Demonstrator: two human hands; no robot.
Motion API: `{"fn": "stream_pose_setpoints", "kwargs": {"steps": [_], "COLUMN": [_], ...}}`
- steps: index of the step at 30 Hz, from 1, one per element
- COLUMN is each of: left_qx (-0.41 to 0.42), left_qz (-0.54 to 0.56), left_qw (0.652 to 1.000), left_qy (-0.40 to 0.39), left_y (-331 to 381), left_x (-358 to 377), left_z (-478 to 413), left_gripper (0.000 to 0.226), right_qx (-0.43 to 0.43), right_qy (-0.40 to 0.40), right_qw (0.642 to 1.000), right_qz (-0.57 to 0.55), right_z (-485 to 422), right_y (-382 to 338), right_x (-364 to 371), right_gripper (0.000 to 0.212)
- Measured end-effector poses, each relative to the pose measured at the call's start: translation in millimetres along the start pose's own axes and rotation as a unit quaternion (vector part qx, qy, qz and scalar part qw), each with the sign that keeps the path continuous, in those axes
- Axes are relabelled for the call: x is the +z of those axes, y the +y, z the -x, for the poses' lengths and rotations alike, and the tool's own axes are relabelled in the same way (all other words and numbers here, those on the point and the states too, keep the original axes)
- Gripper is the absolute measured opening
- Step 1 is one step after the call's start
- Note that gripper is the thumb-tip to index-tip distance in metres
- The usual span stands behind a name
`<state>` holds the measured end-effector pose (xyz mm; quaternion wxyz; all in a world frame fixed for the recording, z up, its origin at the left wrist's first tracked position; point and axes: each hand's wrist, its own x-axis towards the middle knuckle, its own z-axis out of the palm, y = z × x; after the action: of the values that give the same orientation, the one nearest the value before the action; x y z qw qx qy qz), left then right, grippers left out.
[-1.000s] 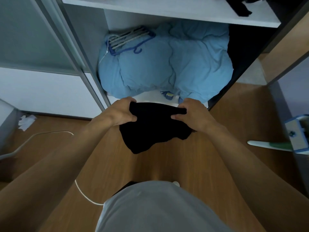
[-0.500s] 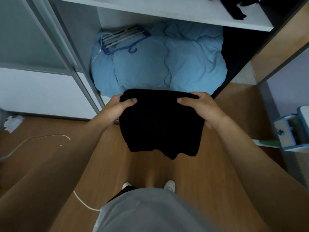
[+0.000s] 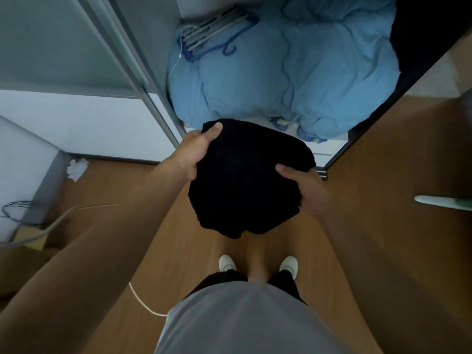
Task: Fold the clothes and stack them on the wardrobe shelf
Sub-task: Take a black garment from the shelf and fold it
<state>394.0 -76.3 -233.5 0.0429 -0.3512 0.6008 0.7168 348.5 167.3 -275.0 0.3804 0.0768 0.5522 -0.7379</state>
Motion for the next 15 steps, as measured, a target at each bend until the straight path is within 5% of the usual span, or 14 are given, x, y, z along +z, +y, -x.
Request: {"fn": "stream_pose_setpoints", "kwargs": {"steps": [5, 9, 13, 15], "left_qx": [-0.031, -0.066, -0.052, -0.009], "left_qz": [0.082, 0.093, 0.064, 0.061], "left_qw": [0.992, 0.976, 0.955, 0.961], "left_qy": [-0.086, -0.188, -0.286, -0.271], "left_y": [-5, -59, -102, -107], "left_x": [-52, -80, -80, -79], "left_z": [0, -1, -3, -7], "left_gripper": [0.061, 0.086, 0.064, 0.056], "right_qx": [0.053, 0.073, 0.070, 0.084], "right_qy": [-0.087, -0.081, -0.016, 0.039], "right_qw": [0.990, 0.991, 0.997, 0.996], "right_qz": [-0.100, -0.080, -0.035, 0.000], "right_z": [-3, -3, -10, -17], "right_y": [-20, -18, -16, -19], "right_x": [39, 63, 71, 71], "right_gripper": [0.033, 0.034, 0.041, 0.041]}}
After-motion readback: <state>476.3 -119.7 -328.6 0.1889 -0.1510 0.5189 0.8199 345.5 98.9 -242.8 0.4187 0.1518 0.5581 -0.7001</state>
